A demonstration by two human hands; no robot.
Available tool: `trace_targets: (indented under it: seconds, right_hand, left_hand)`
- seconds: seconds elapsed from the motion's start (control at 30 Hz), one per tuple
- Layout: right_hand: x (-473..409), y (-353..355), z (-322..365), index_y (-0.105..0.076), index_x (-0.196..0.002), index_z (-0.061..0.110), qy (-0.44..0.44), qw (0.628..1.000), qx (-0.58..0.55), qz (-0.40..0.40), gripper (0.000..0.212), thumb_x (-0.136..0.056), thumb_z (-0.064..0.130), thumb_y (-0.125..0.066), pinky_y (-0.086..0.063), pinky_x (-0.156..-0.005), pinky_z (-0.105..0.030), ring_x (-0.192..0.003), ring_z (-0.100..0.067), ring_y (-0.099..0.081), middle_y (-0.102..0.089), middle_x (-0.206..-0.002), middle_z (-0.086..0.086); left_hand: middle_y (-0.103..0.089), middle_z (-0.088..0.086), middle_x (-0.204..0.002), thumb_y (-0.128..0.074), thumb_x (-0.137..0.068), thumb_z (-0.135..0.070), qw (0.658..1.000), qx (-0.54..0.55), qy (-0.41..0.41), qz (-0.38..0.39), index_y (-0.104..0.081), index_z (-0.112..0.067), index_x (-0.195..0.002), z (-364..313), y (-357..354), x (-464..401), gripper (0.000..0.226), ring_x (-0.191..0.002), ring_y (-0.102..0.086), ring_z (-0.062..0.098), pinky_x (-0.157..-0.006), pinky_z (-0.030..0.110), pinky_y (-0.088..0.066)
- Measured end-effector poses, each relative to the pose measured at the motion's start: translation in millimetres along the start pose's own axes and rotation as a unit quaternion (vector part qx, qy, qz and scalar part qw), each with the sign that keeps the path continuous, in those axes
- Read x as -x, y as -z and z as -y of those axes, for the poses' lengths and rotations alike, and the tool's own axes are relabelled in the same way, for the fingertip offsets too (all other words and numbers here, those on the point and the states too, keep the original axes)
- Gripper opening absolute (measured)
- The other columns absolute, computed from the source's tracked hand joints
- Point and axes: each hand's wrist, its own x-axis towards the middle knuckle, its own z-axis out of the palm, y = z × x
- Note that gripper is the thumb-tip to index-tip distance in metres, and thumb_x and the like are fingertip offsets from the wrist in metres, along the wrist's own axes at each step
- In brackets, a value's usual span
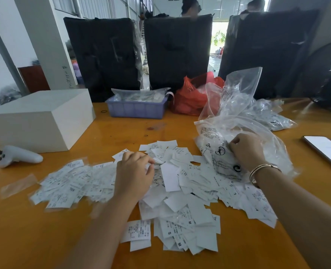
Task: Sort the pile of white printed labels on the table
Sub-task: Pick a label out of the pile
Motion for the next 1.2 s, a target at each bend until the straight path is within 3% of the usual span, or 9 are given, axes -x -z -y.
trace_targets:
  seconds: [0.13, 0.27, 0.33, 0.53, 0.63, 0.83, 0.97, 1.1, 1.2]
  right_hand:
    - [0, 1, -4, -0.064, -0.069, 0.0, 0.024, 1.0, 0.016, 0.009, 0.026, -0.089, 0.012, -0.055, -0.043, -0.056, -0.031, -0.063, -0.026, -0.054, -0.063, -0.071, -0.014]
    - [-1, 7, -6, -0.038, -0.05, 0.008, 0.052, 0.996, 0.049, -0.043, 0.033, -0.081, 0.001, -0.049, -0.021, -0.046, -0.025, -0.049, -0.017, -0.029, -0.04, -0.058, -0.005]
    - [0, 13, -5, -0.04, -0.05, 0.009, 0.081, 0.991, 0.069, -0.075, 0.034, -0.082, 0.002, -0.05, -0.018, -0.046, -0.026, -0.05, -0.017, -0.028, -0.036, -0.054, -0.002]
    - [23, 25, 23, -0.064, -0.089, 0.009, 0.166, 0.97, -0.069, -0.165, 0.016, -0.093, 0.022, -0.056, -0.044, -0.068, -0.029, -0.079, -0.018, -0.058, -0.065, -0.083, 0.001]
    - [50, 23, 53, -0.062, -0.085, 0.015, 0.168, 0.951, -0.241, -0.097, 0.007, -0.091, 0.02, -0.06, -0.042, -0.062, -0.01, -0.068, -0.001, -0.056, -0.063, -0.076, 0.009]
    - [120, -12, 88, -0.058, -0.086, 0.014, 0.098, 0.878, -0.43, 0.185, 0.009, -0.093, 0.018, -0.056, -0.054, -0.059, -0.021, -0.065, -0.012, -0.068, -0.072, -0.07, 0.0]
    - [136, -23, 86, -0.057, -0.084, 0.012, 0.081, 0.857, -0.459, 0.218, 0.009, -0.093, 0.014, -0.057, -0.054, -0.06, -0.024, -0.065, -0.017, -0.069, -0.071, -0.067, -0.004]
    - [136, -23, 82, -0.052, -0.082, 0.011, 0.046, 0.833, -0.508, 0.214, 0.012, -0.092, 0.01, -0.058, -0.049, -0.057, -0.02, -0.064, -0.016, -0.068, -0.066, -0.061, -0.003]
    - [134, -24, 80, -0.05, -0.082, 0.009, 0.04, 0.823, -0.53, 0.202, 0.012, -0.092, 0.01, -0.057, -0.051, -0.058, -0.019, -0.063, -0.015, -0.067, -0.066, -0.06, -0.002]
  left_hand:
    - [-0.066, -0.006, -0.108, -0.059, -0.09, -0.024, 1.0, 0.004, -0.006, 0.009, -0.071, -0.024, -0.101, 0, -1, 1, 0.016, -0.109, -0.045, 0.018, -0.081, 0.03, -0.034]
    - [-0.066, -0.007, -0.109, -0.058, -0.091, -0.025, 1.0, 0.007, -0.007, 0.01, -0.071, -0.025, -0.102, 1, -1, 1, 0.017, -0.11, -0.044, 0.017, -0.082, 0.029, -0.034]
    - [-0.066, -0.007, -0.108, -0.058, -0.091, -0.024, 1.0, 0.009, -0.008, 0.012, -0.071, -0.025, -0.101, 0, -1, 1, 0.016, -0.11, -0.045, 0.017, -0.081, 0.029, -0.035]
    - [-0.067, -0.006, -0.104, -0.063, -0.088, -0.019, 0.998, 0.048, -0.026, 0.008, -0.072, -0.022, -0.097, -2, -1, 1, 0.013, -0.109, -0.047, 0.018, -0.085, 0.034, -0.039]
    - [-0.067, -0.004, -0.107, -0.064, -0.089, -0.018, 0.996, 0.083, -0.042, 0.002, -0.071, -0.02, -0.1, -4, -1, 1, 0.013, -0.11, -0.049, 0.021, -0.088, 0.034, -0.038]
    - [-0.053, -0.02, -0.125, -0.05, -0.091, -0.054, 0.937, 0.343, -0.002, 0.059, -0.051, -0.03, -0.127, -17, 9, 3, 0.043, -0.117, -0.047, -0.005, -0.092, 0.012, -0.038]
    - [-0.062, -0.025, -0.104, -0.06, -0.082, -0.059, 0.924, 0.372, 0.004, 0.093, -0.056, -0.046, -0.107, -18, 10, 5, 0.028, -0.098, -0.056, -0.009, -0.077, 0.007, -0.045]
    - [-0.064, -0.009, -0.075, -0.071, -0.083, -0.026, 0.929, 0.362, 0.016, 0.077, -0.063, -0.038, -0.087, -17, 4, 4, 0.014, -0.072, -0.059, 0.003, -0.064, 0.013, -0.048]
    - [-0.069, -0.007, -0.077, -0.069, -0.086, -0.019, 0.918, 0.387, 0.032, 0.078, -0.065, -0.032, -0.088, -15, 4, 3, 0.014, -0.071, -0.064, 0.004, -0.063, 0.013, -0.051]
